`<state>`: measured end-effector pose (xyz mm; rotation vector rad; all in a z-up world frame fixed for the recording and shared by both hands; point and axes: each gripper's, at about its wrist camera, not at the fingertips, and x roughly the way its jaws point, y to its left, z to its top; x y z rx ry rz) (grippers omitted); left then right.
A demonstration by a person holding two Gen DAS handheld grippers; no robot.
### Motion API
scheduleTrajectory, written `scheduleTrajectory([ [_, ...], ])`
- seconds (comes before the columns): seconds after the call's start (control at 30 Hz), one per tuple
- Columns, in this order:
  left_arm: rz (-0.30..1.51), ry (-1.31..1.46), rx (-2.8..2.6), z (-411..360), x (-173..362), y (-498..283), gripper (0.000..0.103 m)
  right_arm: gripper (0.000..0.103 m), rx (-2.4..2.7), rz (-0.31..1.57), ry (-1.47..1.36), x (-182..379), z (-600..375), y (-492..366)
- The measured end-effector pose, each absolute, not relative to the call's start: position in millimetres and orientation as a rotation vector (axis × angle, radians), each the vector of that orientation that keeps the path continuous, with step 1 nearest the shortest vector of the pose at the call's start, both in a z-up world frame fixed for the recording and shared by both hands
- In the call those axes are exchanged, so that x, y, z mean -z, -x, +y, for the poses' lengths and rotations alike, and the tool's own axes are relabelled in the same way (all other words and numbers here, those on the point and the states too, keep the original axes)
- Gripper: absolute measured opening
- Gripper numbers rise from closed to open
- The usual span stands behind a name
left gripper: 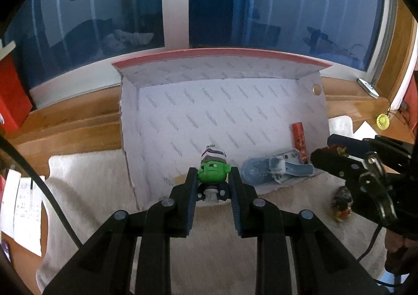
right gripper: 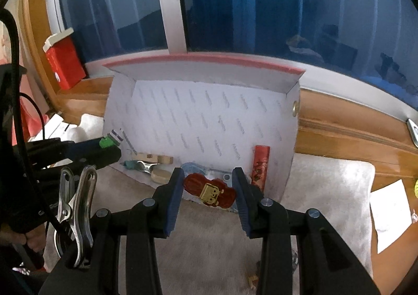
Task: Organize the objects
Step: 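Carry the green figurine and red toy into the box with both tools, then open both tools to release the figurine and red toy in the box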
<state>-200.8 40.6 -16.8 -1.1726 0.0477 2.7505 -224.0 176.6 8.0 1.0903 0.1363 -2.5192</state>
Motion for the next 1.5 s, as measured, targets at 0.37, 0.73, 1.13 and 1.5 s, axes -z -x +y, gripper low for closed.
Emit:
scheduleTrajectory([
  [0.37,0.078,1.186,-2.736,43.8,41.8,239.6,0.023,0.039,2.529,0.247,-1.086,17.6,165.1,262.4],
  [0.73,0.136,1.159,-2.731,50.3,58.5,260.9,0.023,0.039,2.501,0.282,-1.088,33.1,155.9,280.3],
  [1.13,0.140,1.176,-2.751,48.0,62.9,265.2,0.023,0.055,2.477,0.315,-1.096,40.0,150.7,285.2],
  [1.5,0.137,1.193,-2.777,47.6,58.8,259.9,0.035,0.069,2.482,0.309,-1.092,35.1,153.4,279.3],
])
